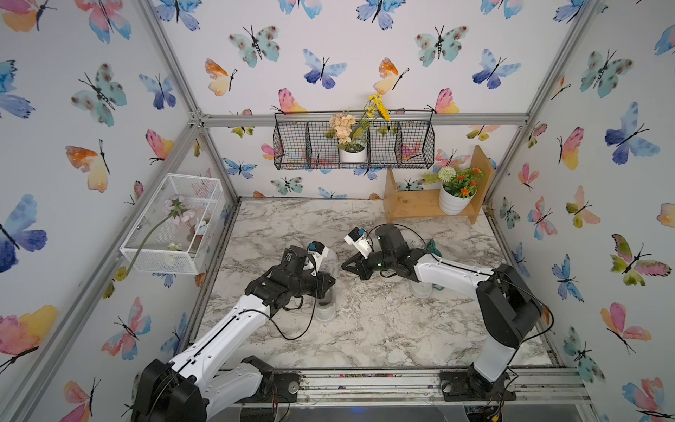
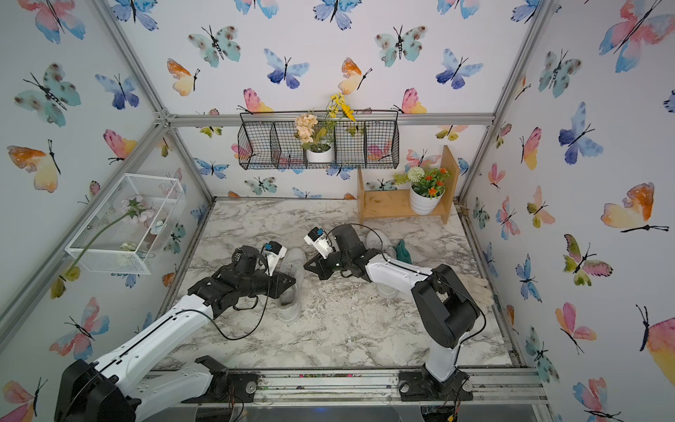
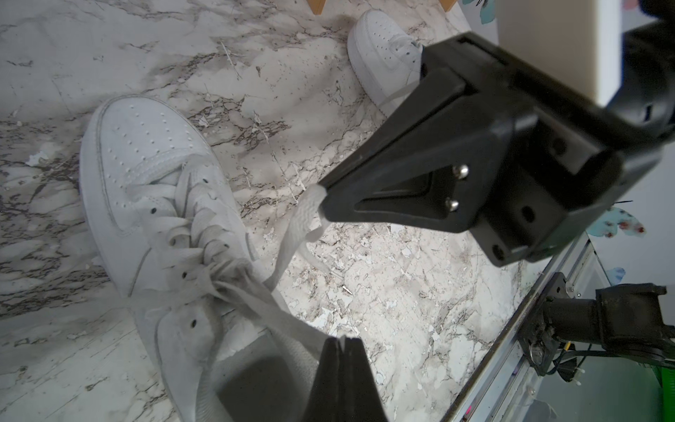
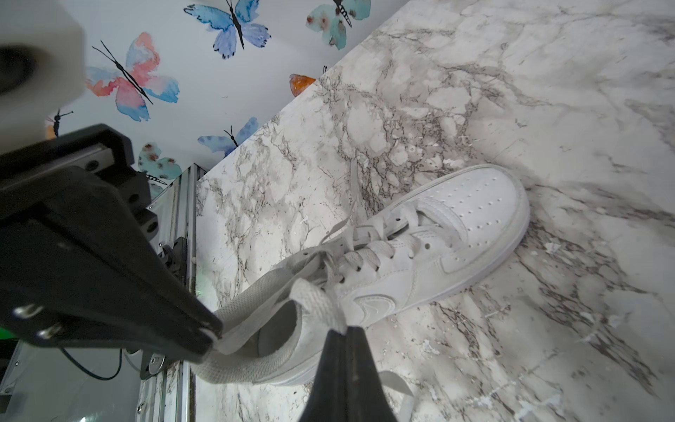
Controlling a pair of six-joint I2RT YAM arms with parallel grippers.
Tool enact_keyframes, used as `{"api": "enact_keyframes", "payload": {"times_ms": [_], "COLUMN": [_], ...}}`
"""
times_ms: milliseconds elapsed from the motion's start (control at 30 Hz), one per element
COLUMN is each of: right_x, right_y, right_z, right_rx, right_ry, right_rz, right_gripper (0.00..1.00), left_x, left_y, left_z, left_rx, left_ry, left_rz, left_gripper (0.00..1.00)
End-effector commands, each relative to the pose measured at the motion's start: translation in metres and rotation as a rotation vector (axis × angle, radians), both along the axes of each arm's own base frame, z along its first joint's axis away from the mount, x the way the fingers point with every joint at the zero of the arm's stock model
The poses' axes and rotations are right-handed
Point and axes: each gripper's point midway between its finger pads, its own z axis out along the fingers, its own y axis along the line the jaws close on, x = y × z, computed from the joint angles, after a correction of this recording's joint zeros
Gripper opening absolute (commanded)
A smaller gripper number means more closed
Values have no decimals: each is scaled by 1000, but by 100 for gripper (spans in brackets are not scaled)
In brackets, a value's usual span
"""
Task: Tie the shoes
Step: Wrap the shoelace around the shoelace.
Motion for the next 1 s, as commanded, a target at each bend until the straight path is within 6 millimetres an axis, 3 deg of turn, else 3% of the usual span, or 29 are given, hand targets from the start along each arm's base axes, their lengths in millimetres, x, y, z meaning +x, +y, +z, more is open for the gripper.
{"api": "enact_keyframes", "payload": {"times_ms": [0,367,600,800,967], "right_x": [-8,-11,-15,-24,-13], "right_y": [5,4,-3,0,1], "right_z": [-11,-31,-41,-46,-39], "right_rx": [-23,-91,-140,-148,-148], "right_ry": [27,20,4,12,-6], "right_rz": [34,31,53,94,42], "right_gripper": [2,2,2,2,2], "left_x": [8,10,22,26,20], "left_y": [0,-4,9,-4,-9], "left_z": [3,8,15,27,21], "left_rx": [1,-3,35,-9,-20], "left_ry": [-20,-32,-59,-64,-47], "left_rz": [31,11,105,61,19], "left_gripper": [0,0,0,0,0]}}
